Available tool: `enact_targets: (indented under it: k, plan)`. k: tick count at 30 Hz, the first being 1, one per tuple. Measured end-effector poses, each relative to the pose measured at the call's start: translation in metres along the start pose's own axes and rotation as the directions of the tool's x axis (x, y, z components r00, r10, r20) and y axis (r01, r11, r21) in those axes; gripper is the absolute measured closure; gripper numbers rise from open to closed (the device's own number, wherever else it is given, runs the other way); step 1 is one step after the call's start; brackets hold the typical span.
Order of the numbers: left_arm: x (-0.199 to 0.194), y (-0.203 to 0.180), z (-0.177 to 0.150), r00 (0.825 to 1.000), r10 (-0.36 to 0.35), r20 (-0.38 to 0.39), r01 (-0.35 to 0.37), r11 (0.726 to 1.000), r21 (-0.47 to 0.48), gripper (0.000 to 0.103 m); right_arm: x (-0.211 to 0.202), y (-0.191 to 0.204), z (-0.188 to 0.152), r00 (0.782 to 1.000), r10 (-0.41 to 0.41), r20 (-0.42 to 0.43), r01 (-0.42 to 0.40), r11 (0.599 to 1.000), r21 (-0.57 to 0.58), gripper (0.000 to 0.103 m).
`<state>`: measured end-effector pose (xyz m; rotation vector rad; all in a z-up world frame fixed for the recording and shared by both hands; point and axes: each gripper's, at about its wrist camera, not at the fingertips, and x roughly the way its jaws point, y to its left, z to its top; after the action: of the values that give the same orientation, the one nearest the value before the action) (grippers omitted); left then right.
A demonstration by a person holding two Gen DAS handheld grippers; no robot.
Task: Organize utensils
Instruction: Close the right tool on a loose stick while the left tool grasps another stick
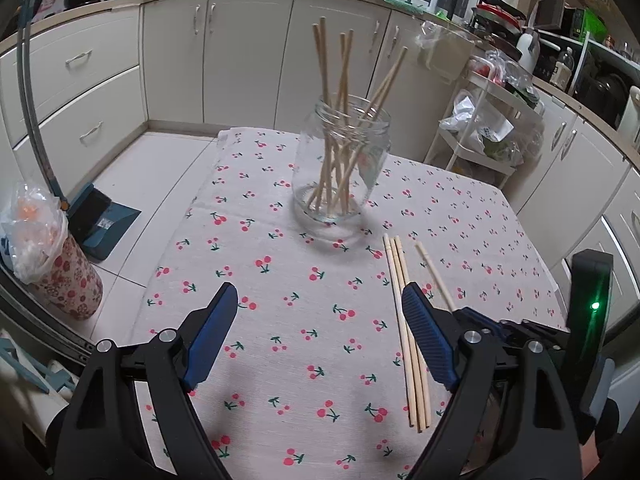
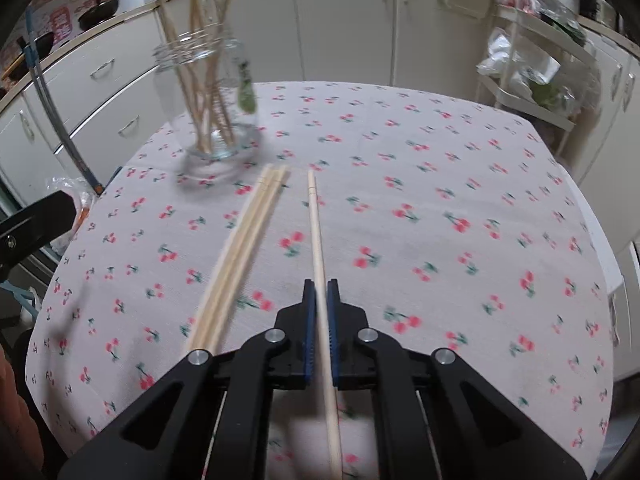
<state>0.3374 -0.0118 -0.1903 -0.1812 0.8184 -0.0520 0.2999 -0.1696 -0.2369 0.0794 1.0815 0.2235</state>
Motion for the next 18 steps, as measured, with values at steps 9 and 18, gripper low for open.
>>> enact_targets:
  k: [9, 18]
  plan:
    - [0.013, -0.011, -0.005, 0.999, 0.016, -0.034, -0.014, 0.999, 0.035, 0.021, -0.008, -0.022, -0.007, 0.999, 0.045, -0.030, -0.042, 0.994, 0.097, 0.096]
    - [0.045, -0.030, -0.011, 0.993, 0.050, -0.106, -0.040, 0.994, 0.101, 0.020, 0.004, -0.022, 0.008, 0.999, 0.043, -0.022, -0.043, 0.999, 0.031, 0.096]
